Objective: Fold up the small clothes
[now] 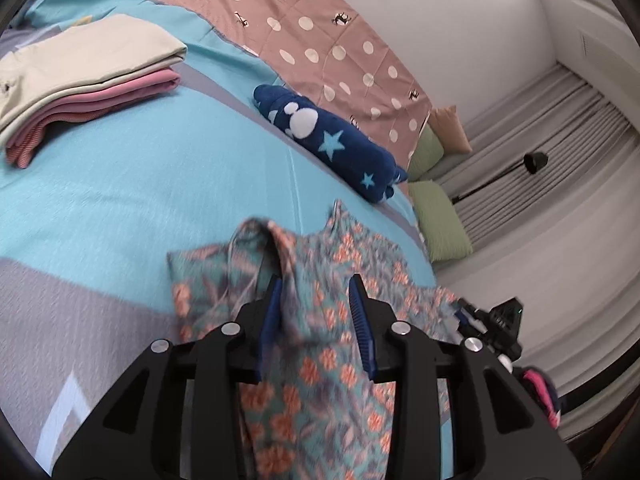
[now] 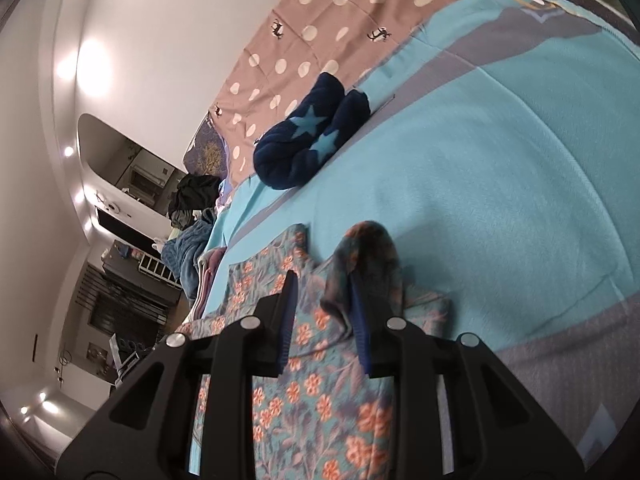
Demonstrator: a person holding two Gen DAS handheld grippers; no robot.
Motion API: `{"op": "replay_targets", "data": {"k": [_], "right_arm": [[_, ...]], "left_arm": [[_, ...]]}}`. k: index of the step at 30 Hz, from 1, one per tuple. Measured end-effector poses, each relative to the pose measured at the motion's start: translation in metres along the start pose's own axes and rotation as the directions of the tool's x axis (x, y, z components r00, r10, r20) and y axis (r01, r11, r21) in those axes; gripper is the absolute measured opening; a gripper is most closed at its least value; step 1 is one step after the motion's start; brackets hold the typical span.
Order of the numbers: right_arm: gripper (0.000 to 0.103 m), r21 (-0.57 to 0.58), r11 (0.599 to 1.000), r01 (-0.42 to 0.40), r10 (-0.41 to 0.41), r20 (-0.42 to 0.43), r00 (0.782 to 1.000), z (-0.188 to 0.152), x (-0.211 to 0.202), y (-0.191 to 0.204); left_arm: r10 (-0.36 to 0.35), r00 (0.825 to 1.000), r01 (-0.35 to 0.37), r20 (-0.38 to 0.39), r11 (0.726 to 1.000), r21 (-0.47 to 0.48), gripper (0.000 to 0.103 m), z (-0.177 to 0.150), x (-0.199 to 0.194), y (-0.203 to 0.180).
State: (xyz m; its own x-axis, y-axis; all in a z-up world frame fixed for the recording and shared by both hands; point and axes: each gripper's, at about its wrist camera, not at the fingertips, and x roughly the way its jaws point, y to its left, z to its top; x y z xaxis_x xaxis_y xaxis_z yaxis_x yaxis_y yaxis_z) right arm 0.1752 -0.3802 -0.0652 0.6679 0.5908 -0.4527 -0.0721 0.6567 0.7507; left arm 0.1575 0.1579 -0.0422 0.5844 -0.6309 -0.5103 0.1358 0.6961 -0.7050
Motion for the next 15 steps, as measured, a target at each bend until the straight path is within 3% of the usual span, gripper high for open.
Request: {"op": "replay_targets", "data": {"k": [4, 6, 8, 9, 12, 15], "right_arm": [[0.027, 0.007, 1.0, 0.019, -0.019, -0.006, 1.0, 0.001, 0.001, 0.0], [0.027, 0.02, 1.0, 0.021, -0.021, -0.021, 1.0, 0.005, 0.007, -0.002], [0.014, 0.025, 0.999, 0.04, -0.039, -0.04, 0.998, 0.011, 0.014, -0.001], [0.007, 0.03, 0.999, 0.036, -0.034, -0.045, 0.998, 0.013, 0.016, -0.001], [0.006, 0.059, 0.998, -0.032, 0.032, 0.005, 0.999, 0.028, 0.01, 0.008], [0.015, 0.121, 0.989, -0.081, 0.07, 0.095, 0.993, 0.052, 0.009, 0.01]], "left_arm": [[0.007, 0.998, -0.007, -0.054, 1.0, -0.001, 0.034, -0.002, 0.011, 0.003], [-0.01, 0.996, 0.009, -0.089, 1.0, -0.009, 0.007, 0.003, 0.024, 0.004], [-0.031, 0.995, 0.029, -0.095, 0.999, -0.026, 0.003, 0.008, 0.031, 0.004], [-0.052, 0.996, 0.049, -0.074, 0.998, -0.037, 0.003, 0.015, 0.03, 0.002], [-0.102, 0.995, 0.103, 0.021, 0.993, -0.05, 0.003, 0.041, 0.024, -0.003], [-0.058, 0.99, 0.075, 0.132, 0.989, -0.128, 0.007, 0.071, 0.026, 0.01]]}}
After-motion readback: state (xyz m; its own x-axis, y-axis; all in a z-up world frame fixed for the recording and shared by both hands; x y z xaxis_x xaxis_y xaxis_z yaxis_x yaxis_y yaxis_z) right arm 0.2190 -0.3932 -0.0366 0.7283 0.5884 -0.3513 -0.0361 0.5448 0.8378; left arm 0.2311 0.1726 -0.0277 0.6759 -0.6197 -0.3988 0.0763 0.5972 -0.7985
